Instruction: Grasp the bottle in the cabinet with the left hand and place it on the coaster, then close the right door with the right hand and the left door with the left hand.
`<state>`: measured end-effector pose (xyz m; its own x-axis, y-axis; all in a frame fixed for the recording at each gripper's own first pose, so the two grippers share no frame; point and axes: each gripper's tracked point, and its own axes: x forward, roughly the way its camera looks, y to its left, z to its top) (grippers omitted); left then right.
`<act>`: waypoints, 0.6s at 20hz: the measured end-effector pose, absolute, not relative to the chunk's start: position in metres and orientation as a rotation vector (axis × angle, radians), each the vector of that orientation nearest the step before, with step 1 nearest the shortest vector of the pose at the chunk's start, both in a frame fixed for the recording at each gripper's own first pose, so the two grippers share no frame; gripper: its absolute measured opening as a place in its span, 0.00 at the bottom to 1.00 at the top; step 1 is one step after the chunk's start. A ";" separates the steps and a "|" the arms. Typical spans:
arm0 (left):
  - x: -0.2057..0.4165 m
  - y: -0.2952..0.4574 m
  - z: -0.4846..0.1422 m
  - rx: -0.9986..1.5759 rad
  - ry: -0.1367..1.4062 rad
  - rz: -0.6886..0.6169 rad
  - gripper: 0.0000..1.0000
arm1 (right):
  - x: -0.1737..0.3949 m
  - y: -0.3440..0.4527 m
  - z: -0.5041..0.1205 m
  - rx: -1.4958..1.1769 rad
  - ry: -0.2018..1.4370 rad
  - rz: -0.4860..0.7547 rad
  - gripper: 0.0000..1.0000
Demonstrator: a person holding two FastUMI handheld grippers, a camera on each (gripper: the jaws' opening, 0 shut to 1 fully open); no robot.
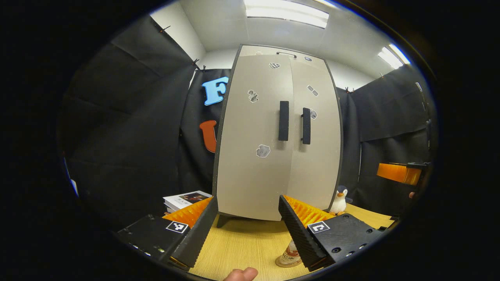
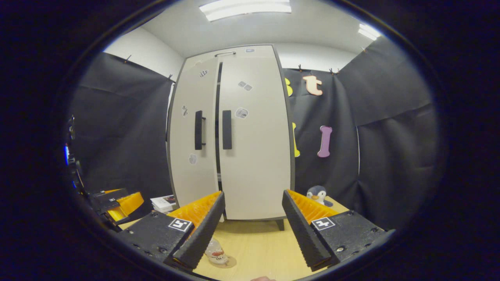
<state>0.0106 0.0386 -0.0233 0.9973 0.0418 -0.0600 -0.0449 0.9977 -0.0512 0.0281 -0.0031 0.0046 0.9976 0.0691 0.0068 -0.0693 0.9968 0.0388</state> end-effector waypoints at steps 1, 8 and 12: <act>0.011 0.039 -0.023 -0.053 0.060 0.043 0.95 | 0.029 -0.004 0.005 0.039 -0.006 0.069 0.94; 0.010 0.039 -0.024 -0.063 0.065 0.049 0.95 | 0.026 -0.006 0.001 0.041 -0.006 0.066 0.96; 0.009 0.039 -0.025 -0.066 0.067 0.048 0.95 | 0.024 -0.006 0.001 0.040 -0.006 0.063 0.96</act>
<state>0.0091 0.0388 -0.0246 0.9966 0.0458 -0.0683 -0.0502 0.9966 -0.0647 0.0239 -0.0058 0.0012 0.9980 0.0629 0.0077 -0.0631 0.9972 0.0400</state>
